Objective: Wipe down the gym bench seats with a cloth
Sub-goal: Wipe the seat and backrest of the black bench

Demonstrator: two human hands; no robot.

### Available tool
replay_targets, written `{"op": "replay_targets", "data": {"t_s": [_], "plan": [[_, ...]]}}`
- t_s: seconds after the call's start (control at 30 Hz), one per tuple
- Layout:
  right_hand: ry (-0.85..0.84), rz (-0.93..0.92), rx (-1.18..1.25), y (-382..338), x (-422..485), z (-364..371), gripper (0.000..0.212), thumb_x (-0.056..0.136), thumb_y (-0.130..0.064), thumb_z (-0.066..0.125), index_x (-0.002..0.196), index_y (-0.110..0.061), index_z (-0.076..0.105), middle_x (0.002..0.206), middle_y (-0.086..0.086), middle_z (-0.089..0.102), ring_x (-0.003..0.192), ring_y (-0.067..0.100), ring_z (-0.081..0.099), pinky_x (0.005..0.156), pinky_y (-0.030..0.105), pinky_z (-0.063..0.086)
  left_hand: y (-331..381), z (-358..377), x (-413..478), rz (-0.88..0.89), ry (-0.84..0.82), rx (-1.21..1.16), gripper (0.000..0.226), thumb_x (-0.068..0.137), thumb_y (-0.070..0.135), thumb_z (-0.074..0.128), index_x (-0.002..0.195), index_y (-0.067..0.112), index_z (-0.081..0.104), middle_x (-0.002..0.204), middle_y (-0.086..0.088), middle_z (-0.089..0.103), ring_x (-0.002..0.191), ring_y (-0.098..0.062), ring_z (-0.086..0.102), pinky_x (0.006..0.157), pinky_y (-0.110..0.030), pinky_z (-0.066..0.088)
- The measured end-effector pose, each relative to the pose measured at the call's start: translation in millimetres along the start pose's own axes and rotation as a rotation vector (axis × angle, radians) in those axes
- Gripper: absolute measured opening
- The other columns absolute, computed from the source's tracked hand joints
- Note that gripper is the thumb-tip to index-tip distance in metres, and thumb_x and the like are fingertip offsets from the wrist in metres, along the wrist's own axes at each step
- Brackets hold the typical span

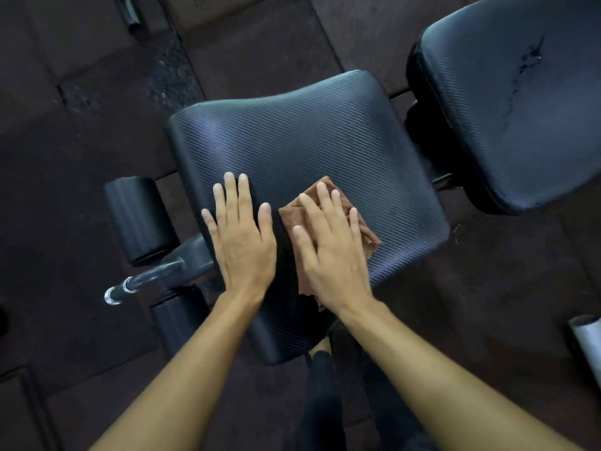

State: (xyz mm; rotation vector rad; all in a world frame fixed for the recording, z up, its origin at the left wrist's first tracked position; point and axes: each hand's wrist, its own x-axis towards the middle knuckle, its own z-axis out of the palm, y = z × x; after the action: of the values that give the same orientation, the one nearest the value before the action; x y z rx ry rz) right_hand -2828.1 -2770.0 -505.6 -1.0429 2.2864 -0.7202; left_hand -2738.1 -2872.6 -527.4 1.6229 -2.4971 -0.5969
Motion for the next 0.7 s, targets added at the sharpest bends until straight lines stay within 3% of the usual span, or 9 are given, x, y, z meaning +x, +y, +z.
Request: {"op": "replay_targets", "data": {"t_s": [0.17,0.5,0.6,0.7], "plan": [[0.068,0.008,-0.277,5.1,6.9,22.7,0.071,0.097,-0.062,0.035,0.157,-0.028,0.019,0.167,-0.002,0.007,0.154,0.015,-0.001,0.124,0.042,-0.003,-3.5,6.0,-3.6,0.024,0.035,0.007,0.054,0.104,0.03,0.025,0.156,0.018,0.018,0.164,0.003,0.009,0.151,-0.015,-0.001,0.123,-0.041,-0.002],[0.13,-0.104,-0.327,23.4,52.0,10.4,0.055,0.103,-0.045,0.036,0.154,-0.027,0.03,0.164,-0.003,0.022,0.152,0.013,0.014,0.124,0.037,0.01,-3.8,5.2,-3.2,0.016,0.011,0.023,0.055,0.103,0.032,0.025,0.156,0.02,0.016,0.164,0.006,0.006,0.151,-0.012,-0.004,0.123,-0.039,-0.004],[0.095,-0.082,-0.21,18.4,56.0,5.0,0.052,0.103,-0.04,0.037,0.153,-0.027,0.032,0.163,-0.006,0.023,0.152,0.009,0.012,0.124,0.034,0.007,-2.6,2.9,-2.4,0.004,-0.009,-0.011,0.056,0.102,0.033,0.025,0.156,0.021,0.016,0.164,0.007,0.005,0.151,-0.011,-0.004,0.123,-0.042,-0.004],[-0.021,0.046,0.262,14.6,58.5,-23.0,0.045,0.103,-0.031,0.045,0.147,-0.028,0.043,0.158,-0.018,0.027,0.146,-0.004,0.009,0.123,0.025,0.004,12.2,-1.7,-1.5,-0.069,0.015,-0.117,0.056,0.101,0.03,0.032,0.155,0.02,0.022,0.163,0.004,0.013,0.151,-0.013,0.001,0.123,-0.046,0.001]]}}
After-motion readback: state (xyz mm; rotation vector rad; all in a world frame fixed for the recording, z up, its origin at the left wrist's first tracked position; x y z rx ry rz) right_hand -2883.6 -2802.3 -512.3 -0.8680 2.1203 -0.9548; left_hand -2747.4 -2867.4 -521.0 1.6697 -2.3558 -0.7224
